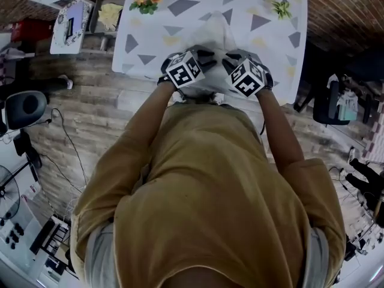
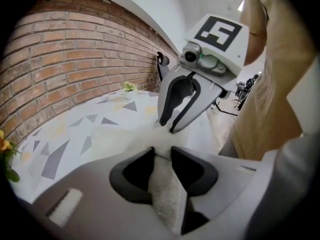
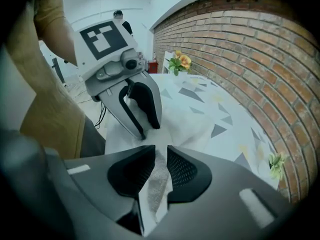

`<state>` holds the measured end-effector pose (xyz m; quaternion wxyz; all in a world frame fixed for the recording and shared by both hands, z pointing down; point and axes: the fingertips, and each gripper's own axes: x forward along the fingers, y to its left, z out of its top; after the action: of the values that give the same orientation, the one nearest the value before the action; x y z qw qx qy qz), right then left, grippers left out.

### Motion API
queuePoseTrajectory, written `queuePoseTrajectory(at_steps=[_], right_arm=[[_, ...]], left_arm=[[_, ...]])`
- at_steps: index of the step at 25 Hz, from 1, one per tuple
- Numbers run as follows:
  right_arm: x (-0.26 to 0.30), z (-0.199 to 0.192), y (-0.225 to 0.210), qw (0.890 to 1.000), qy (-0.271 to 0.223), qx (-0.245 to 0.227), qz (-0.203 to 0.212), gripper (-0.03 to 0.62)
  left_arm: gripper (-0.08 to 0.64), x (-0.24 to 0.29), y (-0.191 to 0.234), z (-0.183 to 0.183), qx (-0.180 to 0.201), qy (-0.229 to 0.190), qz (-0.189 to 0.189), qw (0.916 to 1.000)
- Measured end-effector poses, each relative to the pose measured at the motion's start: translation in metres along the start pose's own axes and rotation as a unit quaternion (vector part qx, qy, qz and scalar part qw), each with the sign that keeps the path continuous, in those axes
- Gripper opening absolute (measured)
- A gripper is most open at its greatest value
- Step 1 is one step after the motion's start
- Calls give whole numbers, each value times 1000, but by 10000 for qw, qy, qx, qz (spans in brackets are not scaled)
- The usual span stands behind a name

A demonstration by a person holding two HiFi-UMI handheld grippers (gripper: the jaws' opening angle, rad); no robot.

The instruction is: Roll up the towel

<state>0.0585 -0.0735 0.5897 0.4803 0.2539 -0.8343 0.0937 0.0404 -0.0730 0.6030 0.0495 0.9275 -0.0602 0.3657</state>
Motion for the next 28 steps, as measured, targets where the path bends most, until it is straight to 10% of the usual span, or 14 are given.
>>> queuePoseTrajectory(at_steps=[21,28], right_arm=[[19,-14,9,9980,345,-289,-443,31],[21,-13,11,9963,504,-643,-249,23]], left_arm=[[150,5,-3,-1,-126,289,-72,9995],[151,7,-8,2,713,379,-316,9962]])
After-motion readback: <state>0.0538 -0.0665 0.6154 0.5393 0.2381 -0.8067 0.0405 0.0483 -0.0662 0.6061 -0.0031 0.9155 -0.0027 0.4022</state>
